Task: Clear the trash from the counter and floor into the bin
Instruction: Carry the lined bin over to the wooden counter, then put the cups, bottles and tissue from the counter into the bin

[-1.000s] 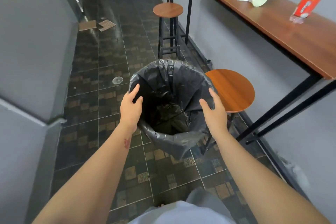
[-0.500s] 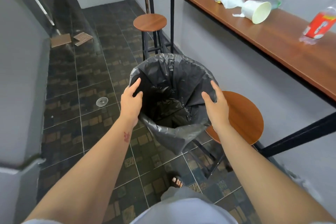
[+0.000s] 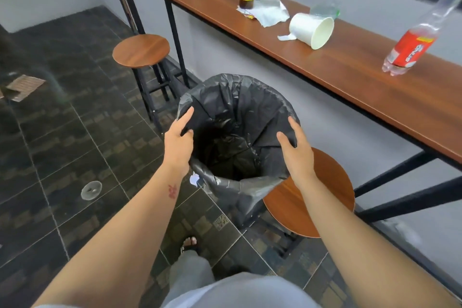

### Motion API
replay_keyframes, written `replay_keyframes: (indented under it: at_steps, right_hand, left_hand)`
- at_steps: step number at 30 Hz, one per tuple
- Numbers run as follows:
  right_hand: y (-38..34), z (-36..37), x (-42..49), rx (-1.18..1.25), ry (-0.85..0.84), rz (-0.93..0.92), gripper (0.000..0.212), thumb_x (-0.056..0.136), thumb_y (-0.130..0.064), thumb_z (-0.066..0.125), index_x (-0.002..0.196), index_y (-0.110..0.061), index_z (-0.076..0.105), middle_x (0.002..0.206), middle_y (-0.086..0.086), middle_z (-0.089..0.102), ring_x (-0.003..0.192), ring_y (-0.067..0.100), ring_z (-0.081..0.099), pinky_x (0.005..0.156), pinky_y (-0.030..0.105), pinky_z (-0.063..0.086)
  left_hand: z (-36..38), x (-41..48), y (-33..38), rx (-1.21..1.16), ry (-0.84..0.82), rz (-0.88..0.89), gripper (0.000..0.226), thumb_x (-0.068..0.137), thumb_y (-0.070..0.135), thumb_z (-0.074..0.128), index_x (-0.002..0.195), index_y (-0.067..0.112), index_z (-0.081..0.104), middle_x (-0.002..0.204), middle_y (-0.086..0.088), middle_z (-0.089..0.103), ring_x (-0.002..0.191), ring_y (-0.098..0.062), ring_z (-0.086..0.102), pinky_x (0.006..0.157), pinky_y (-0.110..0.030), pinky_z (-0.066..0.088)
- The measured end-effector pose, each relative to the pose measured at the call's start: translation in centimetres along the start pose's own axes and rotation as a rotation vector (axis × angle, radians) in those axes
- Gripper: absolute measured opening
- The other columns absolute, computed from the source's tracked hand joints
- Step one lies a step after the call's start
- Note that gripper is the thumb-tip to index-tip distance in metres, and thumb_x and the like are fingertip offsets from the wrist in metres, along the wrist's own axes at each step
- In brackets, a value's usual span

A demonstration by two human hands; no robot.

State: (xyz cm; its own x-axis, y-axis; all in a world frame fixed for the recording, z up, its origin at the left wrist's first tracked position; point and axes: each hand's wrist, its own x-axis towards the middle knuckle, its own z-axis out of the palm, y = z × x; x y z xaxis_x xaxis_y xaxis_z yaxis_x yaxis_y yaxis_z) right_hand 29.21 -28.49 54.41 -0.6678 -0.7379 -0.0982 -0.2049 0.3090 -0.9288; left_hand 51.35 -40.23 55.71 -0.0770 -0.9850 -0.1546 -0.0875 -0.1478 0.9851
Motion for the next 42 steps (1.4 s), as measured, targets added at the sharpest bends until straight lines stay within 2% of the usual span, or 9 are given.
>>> replay_keyframes:
  at_steps: [3,6,17,23,26,30,33,36,42]
  right_hand:
    - [-0.6,0.9,0.8,-0.009,0.101,0.047,0.053,0.095,-0.043,0.055,0.144,-0.046,0.035,0.154,-0.015,0.033,0.143,0.018,0.031,0.113,0.044,0.03]
    - [-1.3,2.1,1.3,-0.007,0.204,0.107,0.053,0.096,-0.043,0.054,0.144,-0.047,0.034,0.154,-0.014,0.033,0.142,0.019,0.032,0.113,0.044,0.029]
    - [-2.2,5.0,0.9,-0.144,0.43,0.261,0.055,0.096,-0.051,0.047,0.147,-0.048,0.025,0.158,-0.011,0.026,0.144,0.023,0.03,0.113,0.047,0.032]
    - [-4.4,3.2,1.5,-0.486,0.696,0.037,0.055,0.096,-0.054,0.042,0.145,-0.03,0.038,0.157,0.001,0.029,0.143,0.026,0.029,0.115,0.049,0.028]
    - [-6.1,1.4,2.9,-0.522,0.825,-0.173,0.052,0.095,-0.045,0.05,0.141,-0.023,0.044,0.151,0.001,0.039,0.138,0.021,0.034,0.115,0.042,0.03]
    - [-9.0,-0.4,7.3,-0.563,0.698,-0.257,0.067,0.091,-0.048,0.058,0.148,-0.022,0.034,0.156,0.001,0.029,0.143,0.019,0.027,0.116,0.037,0.025]
    - [-10.6,-1.3,11.7,-0.556,0.562,-0.208,0.086,0.087,-0.05,0.064,0.154,-0.024,0.017,0.161,0.002,0.015,0.147,0.022,0.018,0.117,0.042,0.023]
    - [-11.7,-1.7,16.0,-0.534,0.483,-0.16,0.099,0.083,-0.049,0.07,0.155,-0.027,0.006,0.163,0.004,0.007,0.147,0.028,0.017,0.114,0.047,0.026]
    - [-12.1,-1.9,21.6,-0.477,0.442,-0.157,0.097,0.081,-0.037,0.074,0.153,-0.027,0.01,0.162,0.007,0.01,0.143,0.032,0.026,0.109,0.047,0.033]
  left_hand:
    - [0.8,3.5,0.5,-0.034,-0.083,-0.023,0.061,0.097,-0.009,0.041,0.127,0.04,0.063,0.141,0.016,0.042,0.065,0.026,0.05,0.054,0.004,0.035]
    - [1.2,7.1,1.2,-0.03,-0.176,-0.035,0.06,0.097,-0.009,0.042,0.126,0.038,0.065,0.137,0.018,0.046,0.05,0.025,0.045,0.05,0.002,0.035]
    - [3.1,14.0,3.7,0.107,-0.406,-0.098,0.061,0.096,-0.003,0.043,0.12,0.051,0.062,0.074,0.044,0.059,0.058,0.006,0.041,0.057,-0.005,0.041]
    - [4.9,14.9,3.7,0.071,-0.446,-0.1,0.059,0.097,-0.003,0.044,0.116,0.049,0.065,0.121,0.025,0.052,0.102,0.004,0.051,0.087,-0.022,0.037]
    - [5.9,15.3,3.6,0.108,-0.448,-0.101,0.058,0.099,0.002,0.045,0.119,0.052,0.063,0.102,0.036,0.055,0.077,0.008,0.055,0.084,-0.022,0.04]
    - [6.7,15.8,3.6,0.056,-0.468,-0.114,0.055,0.099,-0.001,0.044,0.12,0.044,0.066,0.107,0.03,0.056,0.071,0.013,0.061,0.056,-0.008,0.047]
    - [7.0,16.1,3.4,-0.011,-0.473,-0.133,0.055,0.098,-0.003,0.043,0.117,0.042,0.069,0.117,0.02,0.064,0.091,-0.011,0.066,0.072,-0.024,0.058]
    - [7.1,17.0,3.2,-0.021,-0.454,-0.123,0.058,0.095,-0.008,0.042,0.119,0.038,0.069,0.119,0.011,0.068,0.091,-0.024,0.056,0.095,-0.048,0.051]
    - [7.3,18.7,2.8,0.029,-0.441,-0.108,0.062,0.095,-0.006,0.043,0.117,0.046,0.068,0.089,0.005,0.062,0.09,-0.02,0.044,0.089,-0.042,0.047]
